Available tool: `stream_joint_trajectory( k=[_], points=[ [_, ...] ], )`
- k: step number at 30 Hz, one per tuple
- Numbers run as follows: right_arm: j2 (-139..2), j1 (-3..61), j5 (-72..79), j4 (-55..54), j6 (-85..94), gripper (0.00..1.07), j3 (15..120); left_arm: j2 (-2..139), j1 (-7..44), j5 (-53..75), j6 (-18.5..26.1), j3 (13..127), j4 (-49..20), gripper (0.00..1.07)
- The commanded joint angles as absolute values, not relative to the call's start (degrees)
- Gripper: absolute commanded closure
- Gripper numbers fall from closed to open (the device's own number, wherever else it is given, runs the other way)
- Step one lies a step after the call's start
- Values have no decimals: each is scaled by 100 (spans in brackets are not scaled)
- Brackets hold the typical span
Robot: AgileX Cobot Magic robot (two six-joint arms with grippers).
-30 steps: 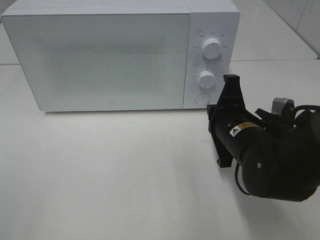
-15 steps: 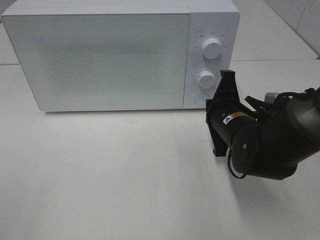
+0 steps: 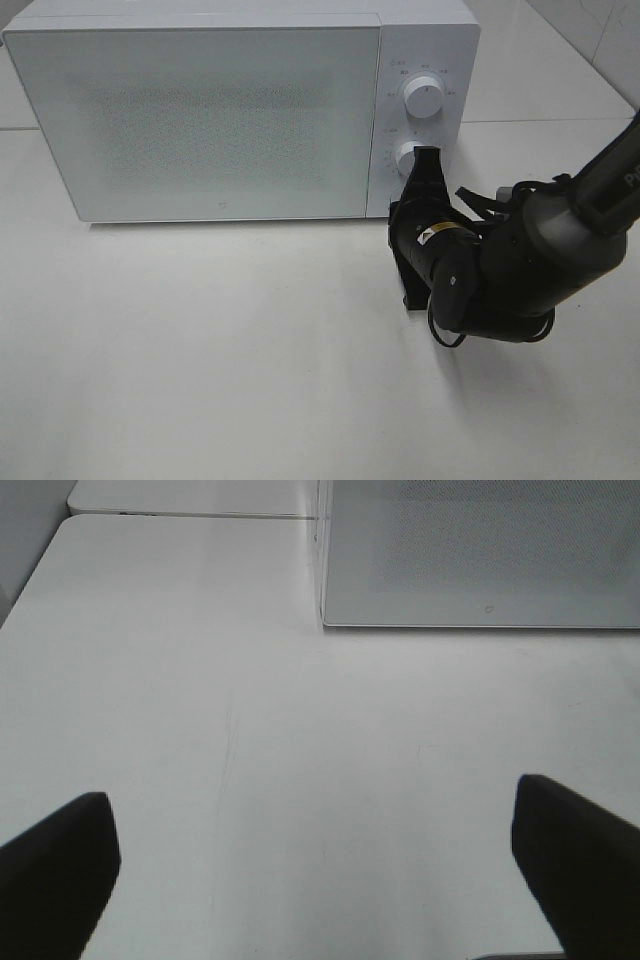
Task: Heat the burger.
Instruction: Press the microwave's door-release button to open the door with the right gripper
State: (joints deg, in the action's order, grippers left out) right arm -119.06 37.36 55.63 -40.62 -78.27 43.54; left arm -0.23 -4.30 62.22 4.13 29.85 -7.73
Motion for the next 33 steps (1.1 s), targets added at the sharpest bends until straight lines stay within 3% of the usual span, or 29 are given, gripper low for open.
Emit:
stream_joint_trajectory(
  k=[1,33],
  points=[
    [-11958,3667,5575,-3976,-7838,107,4463,-63,-424,6148,413,2968,-779,7],
    [-12490,3335,6045,-4120,-7712,107,5455,-63,-424,6148,413,2968,-779,7]
  ],
)
